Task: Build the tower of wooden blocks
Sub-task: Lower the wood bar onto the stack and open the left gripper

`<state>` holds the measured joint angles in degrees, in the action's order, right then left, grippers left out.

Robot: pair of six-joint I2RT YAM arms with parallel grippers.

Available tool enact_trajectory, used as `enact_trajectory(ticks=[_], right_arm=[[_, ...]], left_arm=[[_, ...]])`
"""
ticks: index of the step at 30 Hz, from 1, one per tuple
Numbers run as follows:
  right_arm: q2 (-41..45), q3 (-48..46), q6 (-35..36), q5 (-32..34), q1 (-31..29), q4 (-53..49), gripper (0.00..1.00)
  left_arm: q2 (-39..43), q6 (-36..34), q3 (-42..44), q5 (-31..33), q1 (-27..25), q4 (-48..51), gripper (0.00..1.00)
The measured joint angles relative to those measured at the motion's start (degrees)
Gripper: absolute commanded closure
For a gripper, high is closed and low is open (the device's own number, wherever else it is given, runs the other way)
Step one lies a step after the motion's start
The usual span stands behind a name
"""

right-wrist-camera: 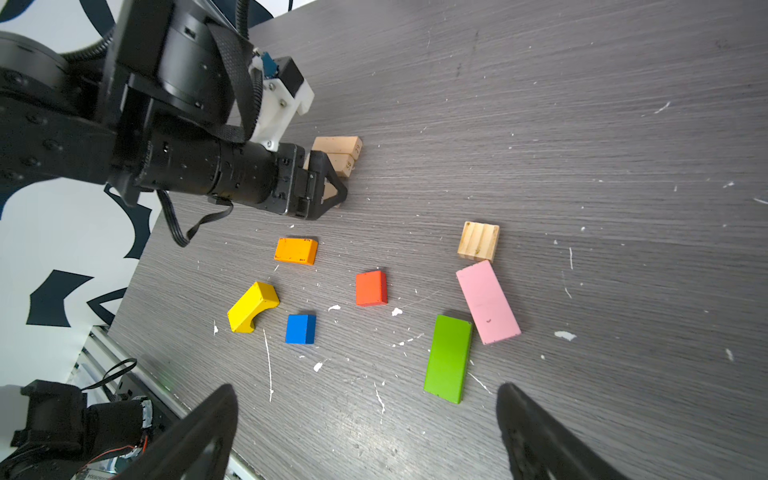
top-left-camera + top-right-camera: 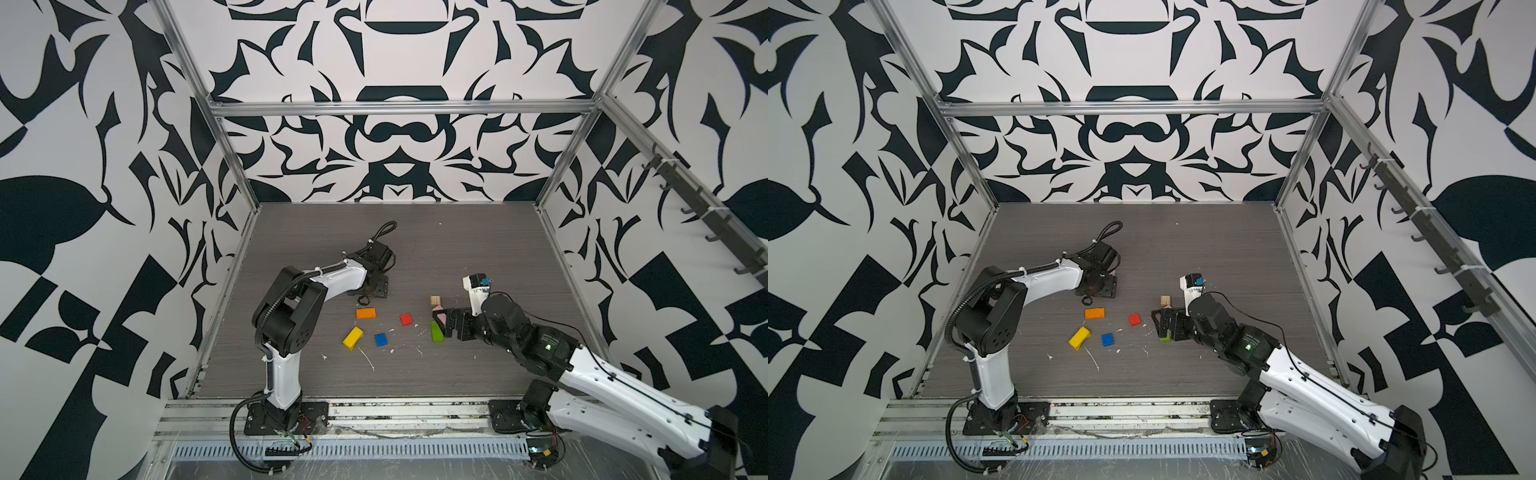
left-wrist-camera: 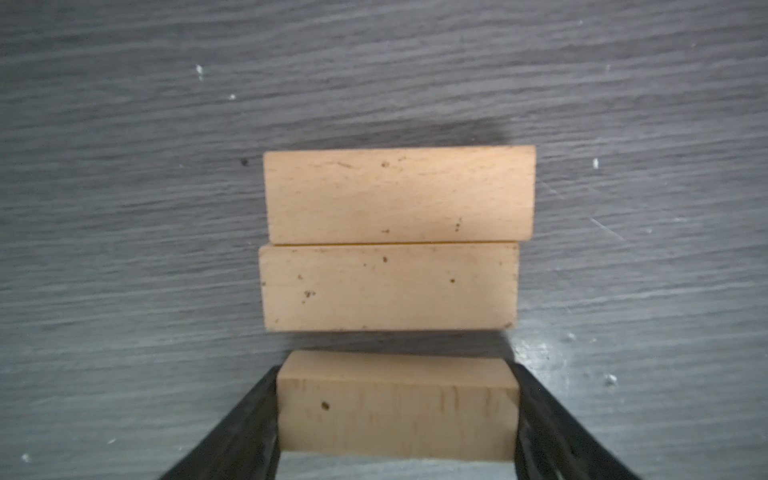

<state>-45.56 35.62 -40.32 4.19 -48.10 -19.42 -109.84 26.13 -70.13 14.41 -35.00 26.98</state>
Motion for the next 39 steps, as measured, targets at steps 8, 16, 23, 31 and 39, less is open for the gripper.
enact_trajectory(ticks=[8,16,23,31,39], right_arm=[[0.0,0.0,0.04,0.11,0.0,-0.04,0.01],[0.02,0.02,0.02,0.11,0.0,-0.04,0.01],[0.0,0.0,0.02,0.13,0.0,-0.04,0.0],[0.0,0.0,0.02,0.13,0.0,-0.04,0.0],[0.02,0.0,0.0,0.13,0.0,-0.04,0.01]], left_arm=[[-0.44,-0.24,-0.42,-0.09,0.52,-0.72,0.38],[-1.38,-0.28,-1.64,-0.09,1.2,-1.29,0.37],[-1.42,-0.26,-1.66,-0.17,1.25,-1.33,0.36],[-1.88,0.0,-2.23,-0.17,1.29,-1.36,0.24],[-1.97,0.52,-2.25,-0.11,1.29,-1.49,0.16]])
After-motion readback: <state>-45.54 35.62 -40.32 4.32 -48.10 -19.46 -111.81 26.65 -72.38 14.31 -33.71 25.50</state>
